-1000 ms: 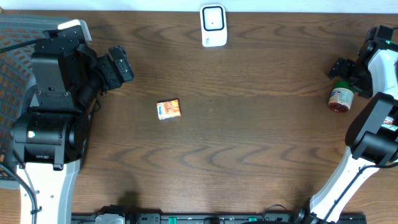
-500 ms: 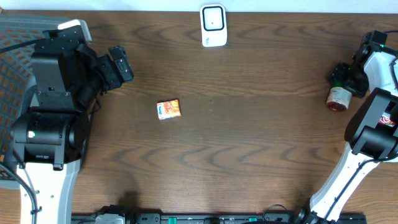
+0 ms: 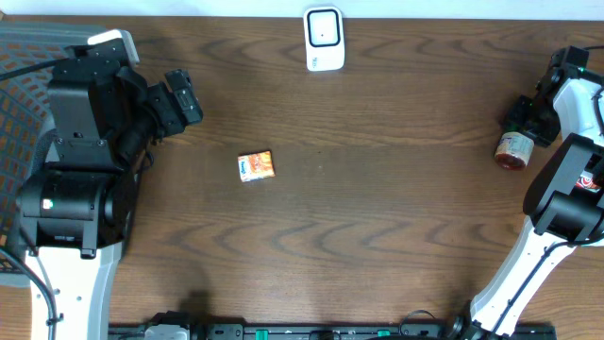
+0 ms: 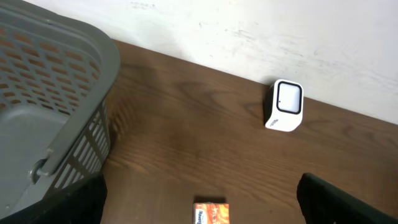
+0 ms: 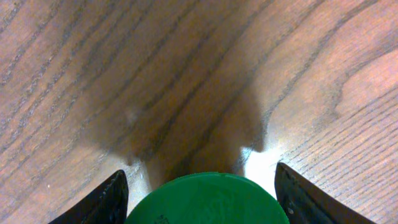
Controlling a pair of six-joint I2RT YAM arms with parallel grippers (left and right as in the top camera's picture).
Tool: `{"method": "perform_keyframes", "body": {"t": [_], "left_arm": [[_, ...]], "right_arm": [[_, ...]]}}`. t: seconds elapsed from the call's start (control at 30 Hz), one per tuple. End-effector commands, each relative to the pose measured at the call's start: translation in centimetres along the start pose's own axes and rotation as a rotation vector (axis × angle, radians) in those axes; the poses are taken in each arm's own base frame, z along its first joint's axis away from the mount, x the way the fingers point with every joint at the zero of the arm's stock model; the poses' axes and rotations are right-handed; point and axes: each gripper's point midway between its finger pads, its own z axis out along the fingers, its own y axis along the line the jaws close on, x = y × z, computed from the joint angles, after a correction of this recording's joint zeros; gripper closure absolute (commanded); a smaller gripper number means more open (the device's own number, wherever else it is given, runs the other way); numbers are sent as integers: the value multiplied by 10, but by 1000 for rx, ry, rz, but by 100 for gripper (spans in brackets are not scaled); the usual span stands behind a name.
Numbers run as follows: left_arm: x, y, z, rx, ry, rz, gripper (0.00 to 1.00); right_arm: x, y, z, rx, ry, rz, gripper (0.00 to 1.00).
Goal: Scan the item barcode
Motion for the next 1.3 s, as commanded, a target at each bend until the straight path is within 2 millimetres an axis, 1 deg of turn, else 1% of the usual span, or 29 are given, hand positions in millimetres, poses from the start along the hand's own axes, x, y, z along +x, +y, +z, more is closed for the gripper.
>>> {"method": "perform_keyframes", "body": {"t": [0.0, 0.1, 0.13, 0.3, 0.37, 0.43, 0.53, 0.7, 0.8, 1.0, 1.27], "left_arm": [[-5, 3, -2, -13, -16, 6, 2], [-5, 3, -2, -13, -16, 5, 2], [-5, 3, -2, -13, -16, 5, 2], [-5, 3, -2, -13, -16, 5, 2], [-5, 3, -2, -13, -16, 5, 2], [-5, 3, -2, -13, -16, 5, 2], [-5, 3, -2, -13, -16, 5, 2], [-5, 3, -2, -13, -16, 5, 2], [-5, 3, -2, -13, -16, 5, 2], [-5, 3, -2, -13, -16, 5, 2], [-5, 3, -2, -13, -16, 5, 2]], "right_arm": [[-15, 2, -21, -23, -50, 2, 47], [-28, 2, -47, -33, -103, 7, 47], [-34, 2, -64, -40, -135, 6, 46], [-49, 0, -121, -58, -258, -18, 47], [-52, -6, -138, -33, -298, -28, 47], [-55, -17, -154, 25, -338, -29, 48], [-57, -26, -162, 70, -360, -29, 51], [-55, -27, -159, 80, -353, -33, 54], [-56, -31, -160, 103, -360, -33, 53], [-62, -45, -164, 181, -384, -30, 53], [-72, -57, -167, 182, -420, 2, 53]]}}
